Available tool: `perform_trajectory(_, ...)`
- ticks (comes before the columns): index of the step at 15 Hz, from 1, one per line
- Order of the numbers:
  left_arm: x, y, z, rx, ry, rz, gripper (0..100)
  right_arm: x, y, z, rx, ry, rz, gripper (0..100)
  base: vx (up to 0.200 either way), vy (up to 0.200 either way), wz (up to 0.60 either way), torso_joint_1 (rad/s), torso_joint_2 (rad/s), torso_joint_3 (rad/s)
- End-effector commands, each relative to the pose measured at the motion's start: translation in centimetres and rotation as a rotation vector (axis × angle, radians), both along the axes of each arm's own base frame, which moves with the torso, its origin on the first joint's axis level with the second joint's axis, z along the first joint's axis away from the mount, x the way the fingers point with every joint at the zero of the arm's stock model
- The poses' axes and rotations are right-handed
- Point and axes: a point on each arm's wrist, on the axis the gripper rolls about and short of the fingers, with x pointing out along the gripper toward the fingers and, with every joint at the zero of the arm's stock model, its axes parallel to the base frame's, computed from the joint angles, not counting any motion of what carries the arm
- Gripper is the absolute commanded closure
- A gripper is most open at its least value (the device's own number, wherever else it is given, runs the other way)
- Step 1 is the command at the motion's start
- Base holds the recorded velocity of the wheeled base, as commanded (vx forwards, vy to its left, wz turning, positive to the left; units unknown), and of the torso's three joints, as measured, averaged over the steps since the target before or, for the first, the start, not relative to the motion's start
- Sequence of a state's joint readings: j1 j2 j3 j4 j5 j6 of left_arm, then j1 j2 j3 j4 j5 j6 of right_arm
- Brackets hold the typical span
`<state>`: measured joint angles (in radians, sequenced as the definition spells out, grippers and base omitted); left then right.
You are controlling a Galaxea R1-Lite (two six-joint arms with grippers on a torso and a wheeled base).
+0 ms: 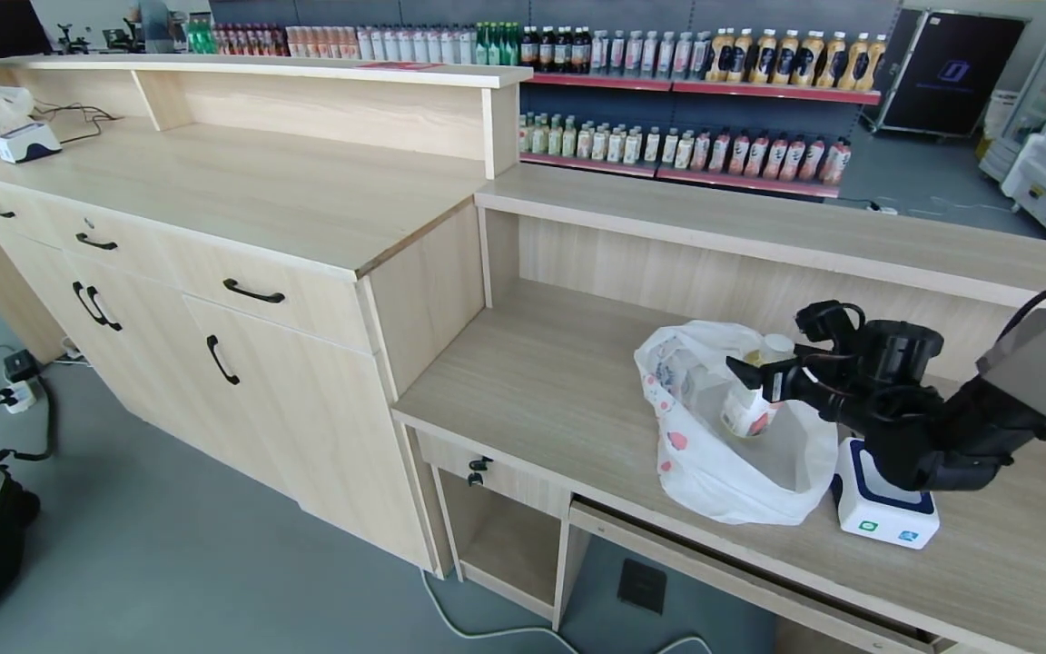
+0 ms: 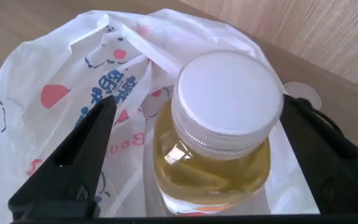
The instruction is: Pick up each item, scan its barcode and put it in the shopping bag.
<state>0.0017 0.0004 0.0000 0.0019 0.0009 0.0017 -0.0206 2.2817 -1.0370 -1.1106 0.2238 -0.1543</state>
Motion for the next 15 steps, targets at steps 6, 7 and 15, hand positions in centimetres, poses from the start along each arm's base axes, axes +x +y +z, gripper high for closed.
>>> perform_trajectory(6,0.0,0.0,0.0,0.000,-0.001,-0.001,0,-22.7,-6.6,17.7,-0.412,-0.068,-0.462,0,0.000,0.000,-0.10,0.000,0.00,0.001)
perform_trajectory(7,0.0,0.0,0.0,0.000,-0.001,0.001,0,-24.7,-7.6,18.8,-0.433,-0.104,-0.551,0,0.000,0.000,-0.60,-0.007,0.00,0.002)
perform_trajectory(15,0.0,0.0,0.0,0.000,0.001,-0.001,0,-23.0,-10.9,14.4,-0.145,0.087,-0.817,0,0.000,0.000,-0.52,-0.004,0.00,0.005)
